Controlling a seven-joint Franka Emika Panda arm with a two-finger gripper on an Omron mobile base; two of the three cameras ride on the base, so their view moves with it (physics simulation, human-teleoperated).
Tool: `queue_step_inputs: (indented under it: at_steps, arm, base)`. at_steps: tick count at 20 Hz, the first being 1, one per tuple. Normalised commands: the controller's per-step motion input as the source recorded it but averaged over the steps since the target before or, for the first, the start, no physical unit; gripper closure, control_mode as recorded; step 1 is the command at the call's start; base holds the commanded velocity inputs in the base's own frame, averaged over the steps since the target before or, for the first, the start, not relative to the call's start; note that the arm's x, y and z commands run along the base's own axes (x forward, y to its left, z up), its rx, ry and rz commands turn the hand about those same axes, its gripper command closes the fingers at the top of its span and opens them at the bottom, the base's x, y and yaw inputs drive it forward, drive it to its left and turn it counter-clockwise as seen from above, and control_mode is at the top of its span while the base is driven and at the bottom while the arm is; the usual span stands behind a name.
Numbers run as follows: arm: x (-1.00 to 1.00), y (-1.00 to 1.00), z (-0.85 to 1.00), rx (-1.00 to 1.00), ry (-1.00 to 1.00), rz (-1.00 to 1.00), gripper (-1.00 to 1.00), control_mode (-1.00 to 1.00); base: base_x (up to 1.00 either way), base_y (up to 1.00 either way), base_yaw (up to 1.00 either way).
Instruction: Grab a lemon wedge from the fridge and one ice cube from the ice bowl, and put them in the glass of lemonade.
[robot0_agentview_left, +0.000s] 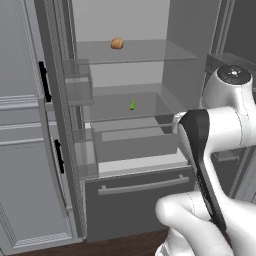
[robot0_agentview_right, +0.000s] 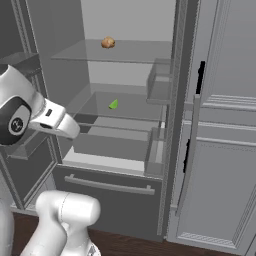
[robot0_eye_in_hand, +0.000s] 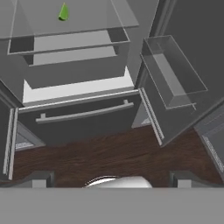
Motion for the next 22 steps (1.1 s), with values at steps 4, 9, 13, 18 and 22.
queue_step_inputs:
  at_steps: [4, 9, 13, 18, 22]
  arm:
    - [0.0, 0.05, 0.0, 0.0, 0.0, 0.01, -1.0, -1.0]
    - [0.0, 0.01, 0.0, -0.01, -0.05, 0.05, -1.0, -1.0]
    - [0.02, 0.0, 0.07, -0.02, -0.12, 0.16, -1.0, -1.0]
    - [0.08, 0.0, 0.2, -0.05, -0.05, 0.2, -1.0, -1.0]
    - [0.07, 0.0, 0.11, -0.05, 0.0, 0.16, -1.0, -1.0]
  base:
    - [0.0, 0.0, 0.0]
    - [0.0, 0.0, 0.0]
    - [0.0, 0.0, 0.0]
    - [0.0, 0.0, 0.0]
    - [0.0, 0.0, 0.0]
